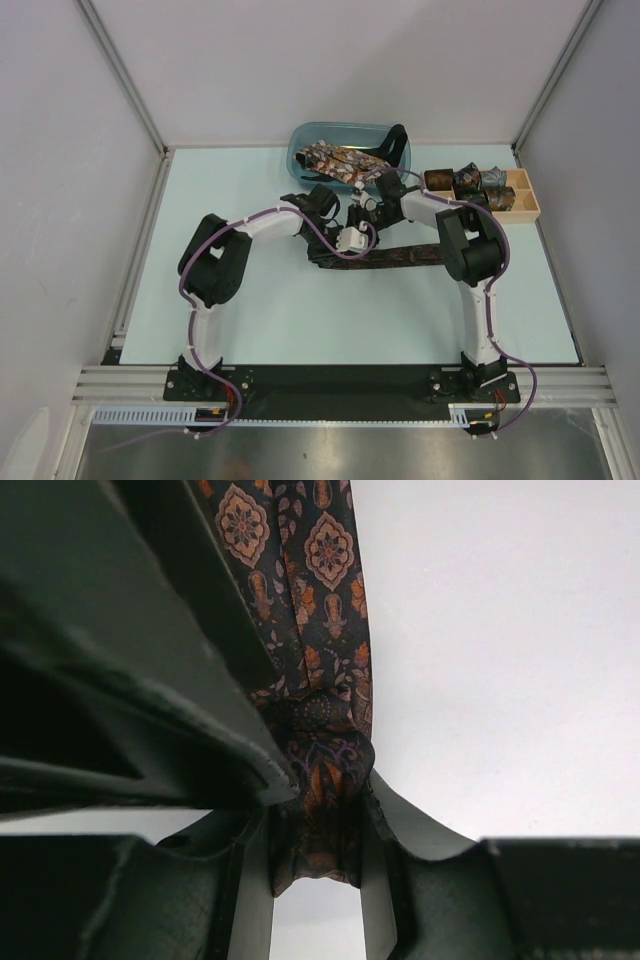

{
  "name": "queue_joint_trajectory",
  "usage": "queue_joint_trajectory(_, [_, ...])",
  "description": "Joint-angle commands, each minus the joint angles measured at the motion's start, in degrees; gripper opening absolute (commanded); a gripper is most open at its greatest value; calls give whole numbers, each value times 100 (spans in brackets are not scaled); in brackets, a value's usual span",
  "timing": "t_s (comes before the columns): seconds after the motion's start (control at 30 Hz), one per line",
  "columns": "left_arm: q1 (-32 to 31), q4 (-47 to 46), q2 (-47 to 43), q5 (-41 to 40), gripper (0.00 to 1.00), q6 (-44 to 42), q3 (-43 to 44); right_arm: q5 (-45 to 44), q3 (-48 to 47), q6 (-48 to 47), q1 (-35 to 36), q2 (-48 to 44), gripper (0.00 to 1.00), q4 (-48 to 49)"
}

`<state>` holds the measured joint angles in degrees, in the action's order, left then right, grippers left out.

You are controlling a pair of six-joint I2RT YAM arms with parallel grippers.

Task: Roll the ties
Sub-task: Roll the tie at the center of the board.

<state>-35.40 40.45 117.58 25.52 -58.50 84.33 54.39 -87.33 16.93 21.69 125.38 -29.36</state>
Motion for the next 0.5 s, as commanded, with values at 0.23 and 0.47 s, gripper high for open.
queue_joint_trajectory(0.23, [77, 535, -42, 111, 31, 84, -84, 46, 137, 337, 133, 197, 28, 651])
queue_joint_trajectory(0.47, [208, 350, -191, 181, 51, 233, -154, -341, 163, 4, 37, 294, 0, 274])
